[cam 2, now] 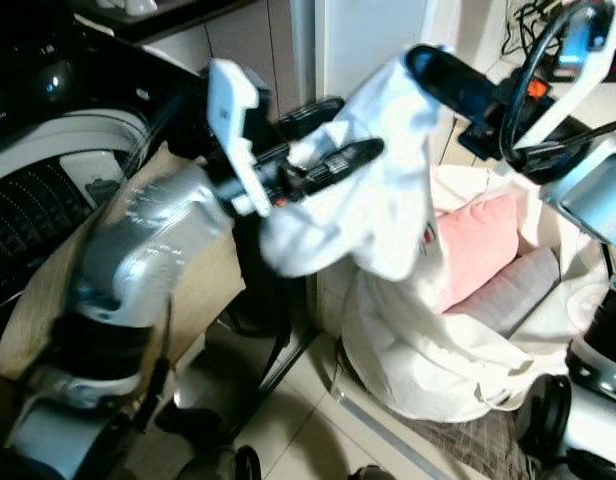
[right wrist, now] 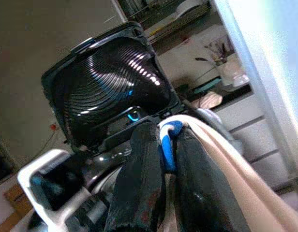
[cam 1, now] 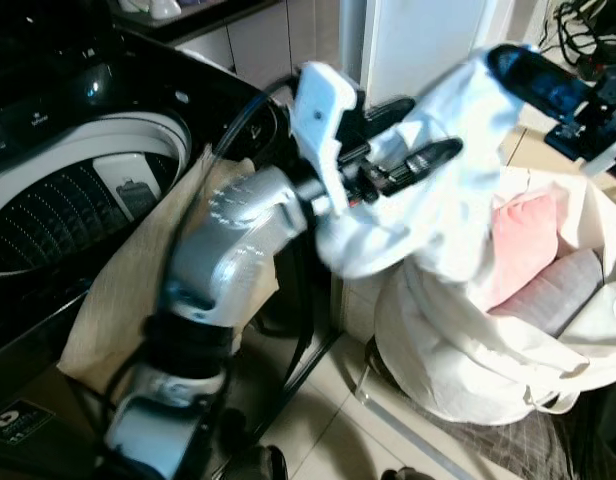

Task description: Clothes washing

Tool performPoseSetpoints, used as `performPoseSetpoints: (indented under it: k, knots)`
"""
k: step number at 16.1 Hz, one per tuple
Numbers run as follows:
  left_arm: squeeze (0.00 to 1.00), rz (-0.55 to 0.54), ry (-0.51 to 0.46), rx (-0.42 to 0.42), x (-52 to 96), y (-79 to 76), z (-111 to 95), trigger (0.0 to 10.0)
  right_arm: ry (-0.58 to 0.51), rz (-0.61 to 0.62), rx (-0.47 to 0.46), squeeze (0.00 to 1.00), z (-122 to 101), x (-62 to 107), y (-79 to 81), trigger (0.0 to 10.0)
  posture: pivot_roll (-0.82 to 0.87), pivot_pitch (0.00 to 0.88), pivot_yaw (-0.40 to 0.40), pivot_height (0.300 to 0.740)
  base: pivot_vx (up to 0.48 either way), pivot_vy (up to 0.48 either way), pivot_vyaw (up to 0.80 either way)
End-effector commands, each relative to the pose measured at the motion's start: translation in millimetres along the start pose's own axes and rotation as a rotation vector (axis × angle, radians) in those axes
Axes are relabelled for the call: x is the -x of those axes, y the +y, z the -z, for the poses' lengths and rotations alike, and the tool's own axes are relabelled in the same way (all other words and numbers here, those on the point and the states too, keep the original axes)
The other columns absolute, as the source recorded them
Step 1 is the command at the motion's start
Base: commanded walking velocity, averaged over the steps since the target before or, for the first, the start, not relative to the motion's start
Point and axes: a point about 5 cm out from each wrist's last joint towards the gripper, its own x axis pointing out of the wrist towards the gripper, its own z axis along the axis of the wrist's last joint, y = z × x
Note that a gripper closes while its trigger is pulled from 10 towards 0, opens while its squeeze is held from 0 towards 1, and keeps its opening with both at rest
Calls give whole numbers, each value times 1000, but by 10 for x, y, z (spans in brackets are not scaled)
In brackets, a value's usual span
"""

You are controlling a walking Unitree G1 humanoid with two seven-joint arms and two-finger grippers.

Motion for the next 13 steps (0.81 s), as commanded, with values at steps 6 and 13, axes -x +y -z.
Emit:
performPoseSetpoints:
  k: [6, 13]
  knots:
    - [0, 123, 31, 62, -143, -199, 187, 0, -8, -34, -20, 0, 15, -57, 198, 0, -157, 12, 80, 740, 0, 0, 0]
    - [0, 85, 36, 65, -69, -89, 194, 0, 2, -7, -37, 0, 39, -57, 224, 0, -149, 11, 82, 740, 0, 0, 0]
